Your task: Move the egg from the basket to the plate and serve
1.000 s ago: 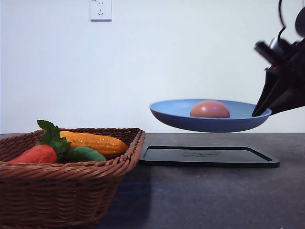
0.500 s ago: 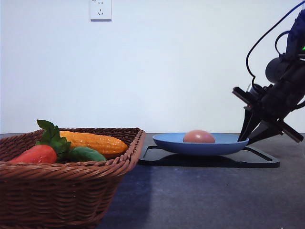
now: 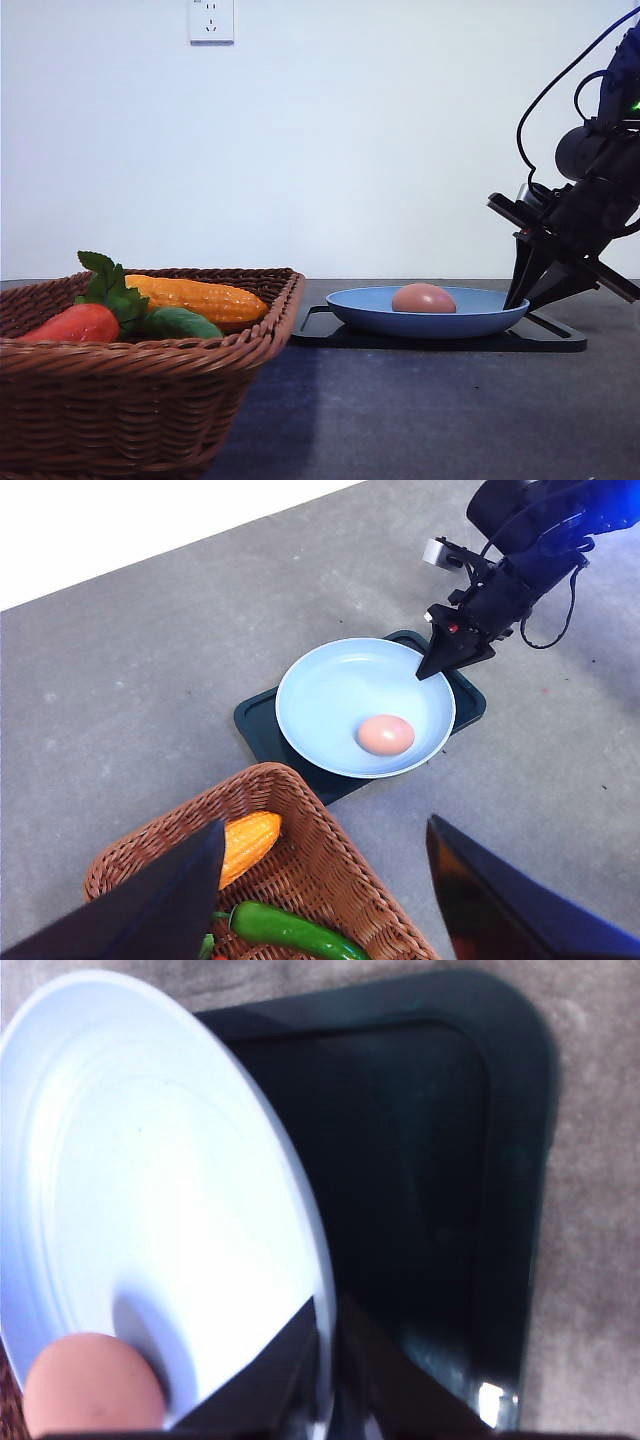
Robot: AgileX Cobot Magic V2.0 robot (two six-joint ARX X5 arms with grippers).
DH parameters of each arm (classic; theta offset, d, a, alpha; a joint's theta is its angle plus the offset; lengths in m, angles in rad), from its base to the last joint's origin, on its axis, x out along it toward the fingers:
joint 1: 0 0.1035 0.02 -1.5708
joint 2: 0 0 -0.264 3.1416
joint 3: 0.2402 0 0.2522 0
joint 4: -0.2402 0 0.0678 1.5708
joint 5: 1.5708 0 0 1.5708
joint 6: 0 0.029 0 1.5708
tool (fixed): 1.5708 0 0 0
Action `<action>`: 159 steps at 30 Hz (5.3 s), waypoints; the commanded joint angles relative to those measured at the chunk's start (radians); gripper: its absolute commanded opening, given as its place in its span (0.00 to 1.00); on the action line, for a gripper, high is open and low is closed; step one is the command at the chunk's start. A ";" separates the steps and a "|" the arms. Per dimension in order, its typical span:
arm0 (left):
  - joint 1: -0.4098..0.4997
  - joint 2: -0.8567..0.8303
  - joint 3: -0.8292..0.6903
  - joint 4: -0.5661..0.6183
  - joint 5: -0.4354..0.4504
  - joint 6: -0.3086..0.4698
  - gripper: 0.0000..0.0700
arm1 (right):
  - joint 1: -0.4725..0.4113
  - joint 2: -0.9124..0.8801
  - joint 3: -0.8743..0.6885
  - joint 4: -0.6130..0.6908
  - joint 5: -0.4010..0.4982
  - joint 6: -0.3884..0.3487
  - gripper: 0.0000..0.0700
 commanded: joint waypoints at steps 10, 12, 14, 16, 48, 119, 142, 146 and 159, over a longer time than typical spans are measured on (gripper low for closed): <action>-0.008 0.011 0.021 -0.001 -0.006 -0.024 0.58 | -0.008 0.014 0.047 -0.018 0.005 -0.036 0.35; -0.008 0.012 0.021 -0.001 -0.006 -0.023 0.58 | -0.013 0.014 0.073 -0.051 0.005 -0.040 0.35; -0.008 0.012 0.021 0.000 -0.006 -0.023 0.58 | -0.023 0.013 0.111 -0.100 0.005 -0.054 0.35; -0.008 0.013 0.021 0.000 -0.006 -0.023 0.58 | -0.030 0.007 0.148 -0.154 0.006 -0.068 0.35; 0.403 0.115 -0.054 0.071 0.143 0.196 0.00 | 0.406 -0.815 -0.059 -0.249 0.516 -0.166 0.00; 0.962 -1.023 -1.147 0.552 0.234 0.028 0.00 | 0.478 -1.268 -0.951 0.650 0.565 -0.115 0.00; 0.962 -1.030 -1.291 0.582 0.235 0.013 0.00 | 0.478 -1.268 -0.951 0.650 0.565 -0.115 0.00; 0.962 -1.030 -1.291 0.583 0.235 0.009 0.00 | 0.478 -1.268 -0.951 0.651 0.565 -0.115 0.00; 0.962 -1.030 -1.291 0.583 0.235 0.009 0.00 | 0.478 -1.268 -0.951 0.650 0.565 -0.115 0.00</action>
